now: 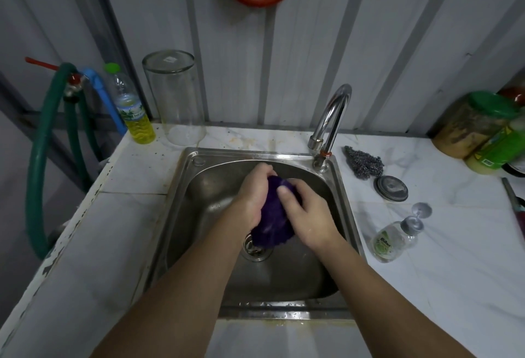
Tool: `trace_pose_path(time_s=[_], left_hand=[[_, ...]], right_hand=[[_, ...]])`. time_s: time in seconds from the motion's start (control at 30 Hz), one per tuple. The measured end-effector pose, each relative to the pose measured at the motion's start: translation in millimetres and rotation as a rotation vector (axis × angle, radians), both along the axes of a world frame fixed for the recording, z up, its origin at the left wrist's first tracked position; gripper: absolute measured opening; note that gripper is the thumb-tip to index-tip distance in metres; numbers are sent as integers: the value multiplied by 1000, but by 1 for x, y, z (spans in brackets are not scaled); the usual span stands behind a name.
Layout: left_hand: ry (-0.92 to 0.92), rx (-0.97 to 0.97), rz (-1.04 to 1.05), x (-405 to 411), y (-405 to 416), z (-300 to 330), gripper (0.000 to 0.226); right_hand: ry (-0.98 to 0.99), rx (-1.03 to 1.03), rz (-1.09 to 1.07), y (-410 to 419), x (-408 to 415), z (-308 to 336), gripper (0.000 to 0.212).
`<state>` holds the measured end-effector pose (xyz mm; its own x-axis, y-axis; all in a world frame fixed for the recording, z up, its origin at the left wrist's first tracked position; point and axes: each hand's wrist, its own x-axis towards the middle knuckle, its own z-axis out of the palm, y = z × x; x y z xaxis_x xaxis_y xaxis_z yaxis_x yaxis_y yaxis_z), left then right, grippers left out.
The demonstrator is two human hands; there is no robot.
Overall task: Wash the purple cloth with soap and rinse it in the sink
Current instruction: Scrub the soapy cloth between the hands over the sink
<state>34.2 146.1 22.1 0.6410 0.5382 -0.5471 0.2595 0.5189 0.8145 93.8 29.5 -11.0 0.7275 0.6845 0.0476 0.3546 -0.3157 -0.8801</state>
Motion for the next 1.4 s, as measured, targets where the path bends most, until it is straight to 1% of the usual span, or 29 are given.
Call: trace_pose_path(time_s=[0.03, 0.07, 0.1, 0.17, 0.2, 0.23, 0.27, 0.33, 0.4, 0.43, 0.5, 0.53, 0.57, 0.63, 0.67, 0.7, 0.77, 0.8, 0.87, 0.9, 0.93, 1.0, 1.03, 1.1, 1.17, 1.2, 1.27, 1.33, 1.4], left_hand=[[-4, 41, -10, 2, 2, 2, 28], [-16, 70, -6, 3, 3, 2, 26], [-33, 85, 17, 3, 4, -1, 30], [-38, 109, 65, -1, 2, -16, 54], [-11, 103, 85, -5, -2, -24, 65], [20, 53, 111, -11, -8, -30, 71], [40, -56, 130, -17, -14, -34, 72], [14, -300, 159, -22, -22, -41, 67], [-21, -358, 200, -19, -22, -45, 58], [-16, -323, 239, -15, -21, -47, 53], [42, -174, 357, -8, -16, -49, 46], [46, -114, 380, -6, -15, -48, 45], [34, -106, 354, -6, -15, -48, 46], [25, -199, 282, -7, -24, -41, 48], [28, -223, 243, -7, -29, -38, 48], [28, -240, 193, -6, -35, -36, 47], [39, -215, 152, -1, -43, -33, 39], [40, -177, 160, 2, -44, -32, 35], [42, -123, 206, 5, -40, -28, 33], [44, -117, 230, 7, -35, -27, 34], [41, -122, 265, 7, -28, -29, 39], [55, -93, 303, 4, -21, -29, 57], [83, -77, 307, 2, -20, -30, 62], [91, -103, 247, 1, -24, -31, 54], [117, -117, 166, 3, -35, -29, 40], [114, -91, 141, 6, -38, -28, 36], [128, -27, 135, 7, -38, -26, 33], [135, 24, 186, 10, -27, -25, 33], [156, 77, 184, 9, -17, -25, 34]], right_hand=[[-17, -23, 4, 1, -2, -1, 28], [-10, -22, -46, 3, -3, -2, 25], [32, 18, -129, 5, -3, -1, 22], [216, 160, -259, 6, -2, 2, 23], [334, 247, -273, 7, -3, 4, 24], [410, 321, -265, 8, -4, 4, 23], [414, 356, -242, 8, -6, 3, 21], [258, 310, -200, 7, -10, 2, 13], [101, 232, -182, 1, -13, -1, 13], [66, 222, -165, -4, -17, -3, 15], [46, 224, -111, -10, -32, -7, 19], [6, 213, -89, -10, -43, -9, 19], [-75, 197, -80, -8, -52, -11, 23], [-211, 175, -135, 1, -56, -12, 37], [-220, 157, -210, 6, -47, -13, 45], [-170, 111, -289, 11, -32, -13, 50], [36, 13, -387, 16, 0, -8, 51], [93, -31, -407, 16, 10, -9, 50], [30, -44, -407, 14, 9, -10, 49], [-13, 12, -382, 13, -1, -10, 50], [-34, 79, -340, 13, -15, -9, 50], [-95, 181, -255, 12, -43, -10, 49], [-136, 187, -249, 13, -49, -11, 48], [-113, 154, -340, 17, -37, -15, 49], [36, 97, -425, 17, -13, -14, 51], [101, 80, -439, 15, -3, -14, 50], [49, 41, -440, 10, -6, -15, 49], [-58, 102, -409, 10, -30, -13, 51], [-116, 169, -355, 11, -54, -14, 51]])
